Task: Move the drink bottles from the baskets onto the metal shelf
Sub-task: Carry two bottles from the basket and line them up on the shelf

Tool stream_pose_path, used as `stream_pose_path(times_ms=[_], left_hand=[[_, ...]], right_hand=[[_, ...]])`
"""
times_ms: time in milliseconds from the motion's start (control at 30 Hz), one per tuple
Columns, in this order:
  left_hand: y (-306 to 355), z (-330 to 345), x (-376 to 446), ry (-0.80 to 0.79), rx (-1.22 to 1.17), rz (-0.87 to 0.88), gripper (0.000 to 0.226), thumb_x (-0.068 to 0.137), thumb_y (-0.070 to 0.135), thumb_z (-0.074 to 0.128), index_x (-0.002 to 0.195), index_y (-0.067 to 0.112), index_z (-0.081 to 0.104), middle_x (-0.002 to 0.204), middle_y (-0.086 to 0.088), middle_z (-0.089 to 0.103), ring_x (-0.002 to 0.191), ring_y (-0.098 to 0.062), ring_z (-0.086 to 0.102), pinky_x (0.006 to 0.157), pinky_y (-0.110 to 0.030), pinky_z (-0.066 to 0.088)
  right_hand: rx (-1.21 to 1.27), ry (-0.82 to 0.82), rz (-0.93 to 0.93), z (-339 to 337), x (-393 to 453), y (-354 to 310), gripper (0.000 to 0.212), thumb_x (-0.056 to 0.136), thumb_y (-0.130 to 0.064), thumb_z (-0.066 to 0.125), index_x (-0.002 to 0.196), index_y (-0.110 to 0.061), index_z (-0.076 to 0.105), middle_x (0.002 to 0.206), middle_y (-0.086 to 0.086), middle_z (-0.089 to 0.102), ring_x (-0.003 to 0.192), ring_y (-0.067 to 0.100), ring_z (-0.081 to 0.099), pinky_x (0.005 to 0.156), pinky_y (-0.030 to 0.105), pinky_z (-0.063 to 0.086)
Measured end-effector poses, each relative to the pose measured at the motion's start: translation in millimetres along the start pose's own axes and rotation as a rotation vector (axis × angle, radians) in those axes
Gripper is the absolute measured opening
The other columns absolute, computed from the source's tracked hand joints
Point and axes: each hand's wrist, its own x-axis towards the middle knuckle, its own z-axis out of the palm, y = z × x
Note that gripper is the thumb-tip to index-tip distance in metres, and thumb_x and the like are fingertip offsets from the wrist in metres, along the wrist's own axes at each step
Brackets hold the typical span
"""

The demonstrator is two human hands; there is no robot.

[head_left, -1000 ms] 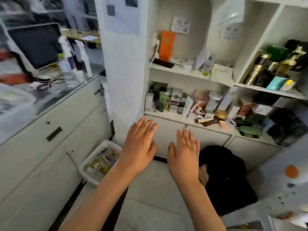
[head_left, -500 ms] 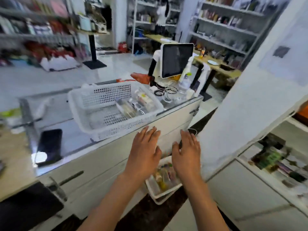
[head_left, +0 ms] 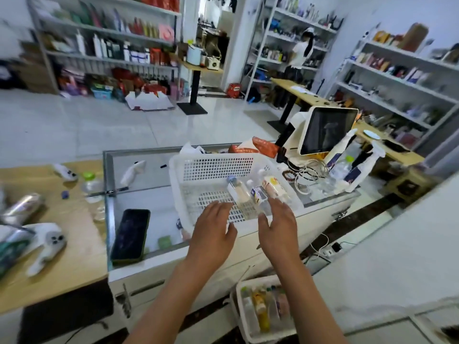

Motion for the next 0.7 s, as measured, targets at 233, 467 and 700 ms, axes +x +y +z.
stream_pose_path(times_ms=[233, 467, 700], left_hand=[[12, 16, 30, -0.036, -0.002, -0.010, 0.047, 0.094, 0.019, 0.053, 0.140, 0.016, 0.044, 0.140, -0.002, 0.049, 0.129, -0.016, 0.040, 0.105, -0.025, 0.030], [13, 69, 82, -0.140, 0.028, -0.148, 0.053, 0.097, 0.030, 0.049, 0.147, 0.024, 0.034, 0.149, 0.005, 0.040, 0.133, -0.015, 0.039, 0.107, -0.028, 0.033], [12, 129, 147, -0.231, 0.067, -0.398, 0.041, 0.093, 0.029, 0.054, 0.131, 0.015, 0.048, 0.122, -0.006, 0.059, 0.098, -0.022, 0.060, 0.079, -0.030, 0.048]], right_hand=[[0.018, -0.010, 0.029, 6, 38, 29, 0.050, 0.098, -0.019, 0.052, 0.147, -0.013, 0.044, 0.151, 0.010, 0.045, 0.145, 0.029, 0.031, 0.120, 0.046, 0.024], [-0.023, -0.035, 0.046, 13, 110, 75, 0.048, 0.097, -0.020, 0.055, 0.143, -0.009, 0.047, 0.147, 0.013, 0.048, 0.140, 0.030, 0.037, 0.118, 0.044, 0.028], [-0.121, -0.098, -0.005, 23, 180, 127, 0.050, 0.093, -0.019, 0.059, 0.141, -0.009, 0.048, 0.143, 0.012, 0.051, 0.134, 0.031, 0.041, 0.113, 0.039, 0.030]])
